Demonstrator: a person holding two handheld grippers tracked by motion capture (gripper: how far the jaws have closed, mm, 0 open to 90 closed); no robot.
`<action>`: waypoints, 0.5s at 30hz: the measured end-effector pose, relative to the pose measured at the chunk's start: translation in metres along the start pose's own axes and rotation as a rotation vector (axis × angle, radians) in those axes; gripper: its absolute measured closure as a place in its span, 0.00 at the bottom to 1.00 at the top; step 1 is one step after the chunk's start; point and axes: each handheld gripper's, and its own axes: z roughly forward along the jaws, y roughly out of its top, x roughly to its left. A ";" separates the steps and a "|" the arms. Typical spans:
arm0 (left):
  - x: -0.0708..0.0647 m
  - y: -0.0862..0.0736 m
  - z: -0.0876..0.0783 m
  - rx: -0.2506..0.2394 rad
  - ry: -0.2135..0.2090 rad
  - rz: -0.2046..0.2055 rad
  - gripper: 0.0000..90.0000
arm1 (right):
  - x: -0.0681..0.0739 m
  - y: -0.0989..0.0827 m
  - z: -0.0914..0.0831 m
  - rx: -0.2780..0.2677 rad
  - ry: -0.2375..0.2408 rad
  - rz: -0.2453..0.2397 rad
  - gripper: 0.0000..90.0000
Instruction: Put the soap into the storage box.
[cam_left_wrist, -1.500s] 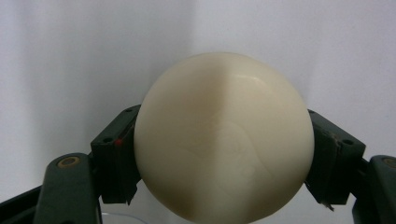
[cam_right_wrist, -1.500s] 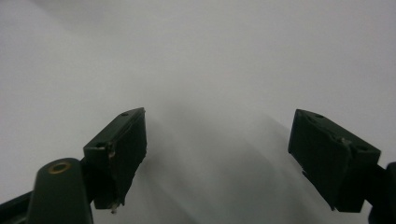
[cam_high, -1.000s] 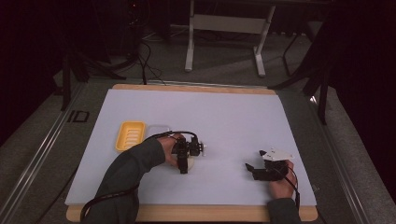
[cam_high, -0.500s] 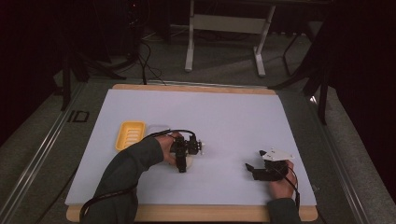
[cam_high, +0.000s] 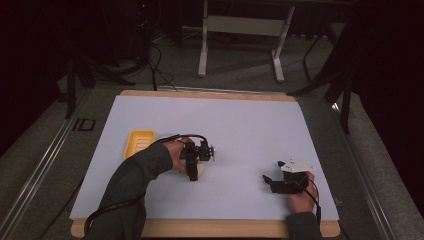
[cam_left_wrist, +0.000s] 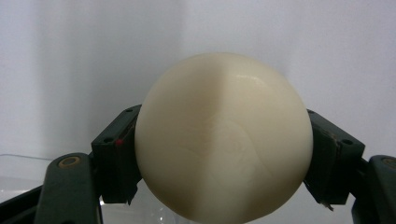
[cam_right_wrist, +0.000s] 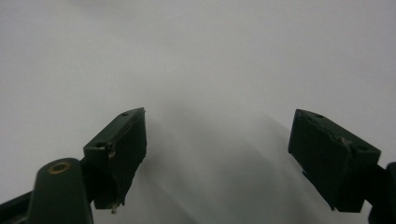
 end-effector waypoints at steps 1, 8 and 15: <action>0.000 0.000 -0.001 0.002 0.001 0.001 0.28 | 0.000 0.000 0.000 0.000 0.000 0.000 0.21; 0.002 -0.002 -0.009 0.000 0.018 -0.005 0.28 | 0.000 0.000 0.000 0.001 0.000 0.000 0.21; 0.005 -0.004 -0.015 0.002 0.025 -0.013 0.28 | 0.000 0.000 0.000 0.001 0.000 0.000 0.21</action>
